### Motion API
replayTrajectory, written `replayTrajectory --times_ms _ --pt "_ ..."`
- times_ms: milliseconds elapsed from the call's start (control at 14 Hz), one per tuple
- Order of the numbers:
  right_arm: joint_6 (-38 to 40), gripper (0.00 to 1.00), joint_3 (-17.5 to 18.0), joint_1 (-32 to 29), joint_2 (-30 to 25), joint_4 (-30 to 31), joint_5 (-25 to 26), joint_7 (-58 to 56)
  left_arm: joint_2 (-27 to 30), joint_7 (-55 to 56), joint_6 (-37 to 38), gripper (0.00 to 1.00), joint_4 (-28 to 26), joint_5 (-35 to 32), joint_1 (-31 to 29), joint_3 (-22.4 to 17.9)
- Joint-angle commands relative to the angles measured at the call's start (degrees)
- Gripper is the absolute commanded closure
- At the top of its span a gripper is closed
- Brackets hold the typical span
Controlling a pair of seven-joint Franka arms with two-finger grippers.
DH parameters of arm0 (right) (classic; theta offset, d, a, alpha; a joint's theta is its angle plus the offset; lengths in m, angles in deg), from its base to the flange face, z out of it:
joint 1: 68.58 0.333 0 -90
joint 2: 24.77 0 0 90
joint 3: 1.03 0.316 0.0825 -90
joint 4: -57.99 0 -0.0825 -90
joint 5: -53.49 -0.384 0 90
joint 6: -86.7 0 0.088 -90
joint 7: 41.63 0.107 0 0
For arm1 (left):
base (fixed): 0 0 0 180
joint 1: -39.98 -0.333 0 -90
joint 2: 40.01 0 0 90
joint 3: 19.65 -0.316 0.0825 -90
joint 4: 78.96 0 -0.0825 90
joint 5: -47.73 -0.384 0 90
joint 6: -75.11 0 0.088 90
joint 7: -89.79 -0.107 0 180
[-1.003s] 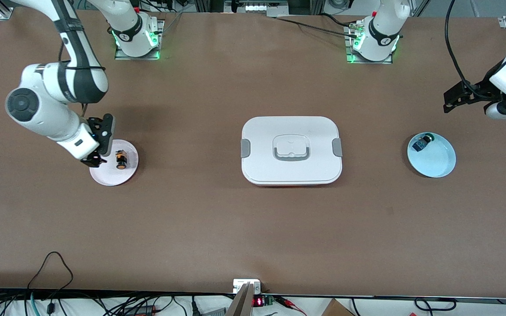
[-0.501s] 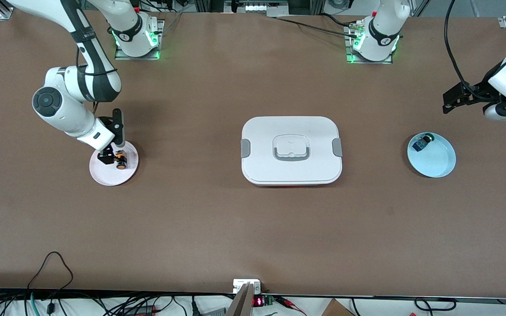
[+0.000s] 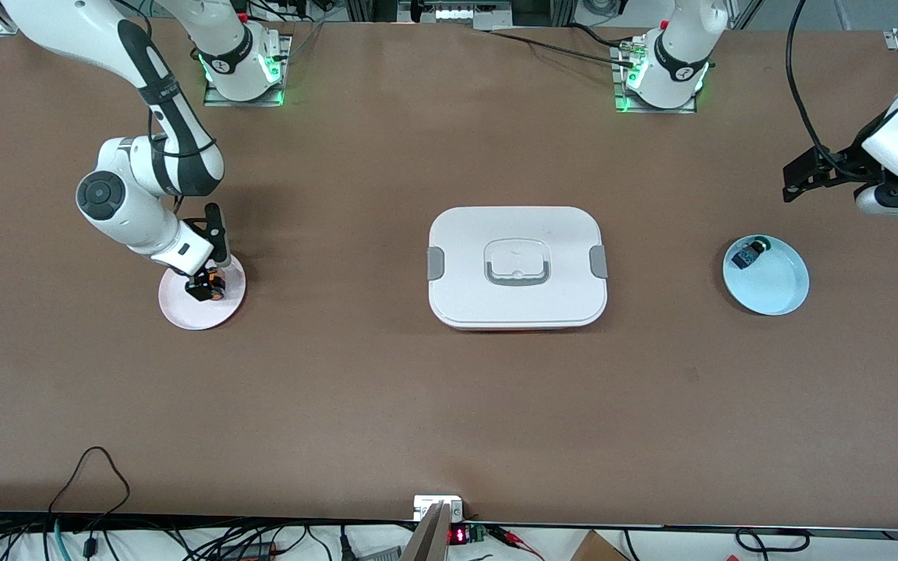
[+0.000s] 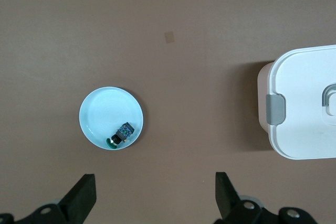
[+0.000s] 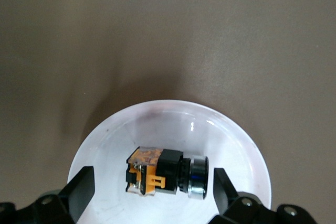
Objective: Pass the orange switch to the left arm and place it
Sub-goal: 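Close the right gripper on the orange switch and lift it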
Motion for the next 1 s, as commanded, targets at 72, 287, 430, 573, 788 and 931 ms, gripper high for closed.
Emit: replayTrajectory --times_ms 72,287,430,573,788,931 --pt "-1.03 0.00 0.42 -1.30 1.45 0.48 0.59 -1.12 -1.06 0.05 1.05 0.00 2.01 0.40 0.26 0.36" --pt "-1.20 0.00 0.42 -1.30 1.36 1.01 0.50 -0.67 -1.59 0.05 0.96 0.00 2.01 0.48 0.08 0.36" --pt "-1.29 0.00 0.42 -1.12 0.93 0.84 0.50 -0.50 -1.68 0.05 0.96 0.00 2.01 0.49 0.17 0.36" --pt "-0.94 0.00 0.42 -0.77 0.31 0.66 0.41 0.03 -2.11 -0.04 0.96 0.00 2.01 0.49 0.17 0.36" --pt "-1.55 0.00 0.42 -0.86 0.92 0.75 0.50 0.38 -2.38 -0.04 0.87 0.00 2.01 0.49 0.34 0.36" --pt "-2.43 0.00 0.42 -0.95 1.62 0.83 0.41 0.12 -2.99 -0.04 0.79 0.00 2.01 0.66 0.52 0.44"
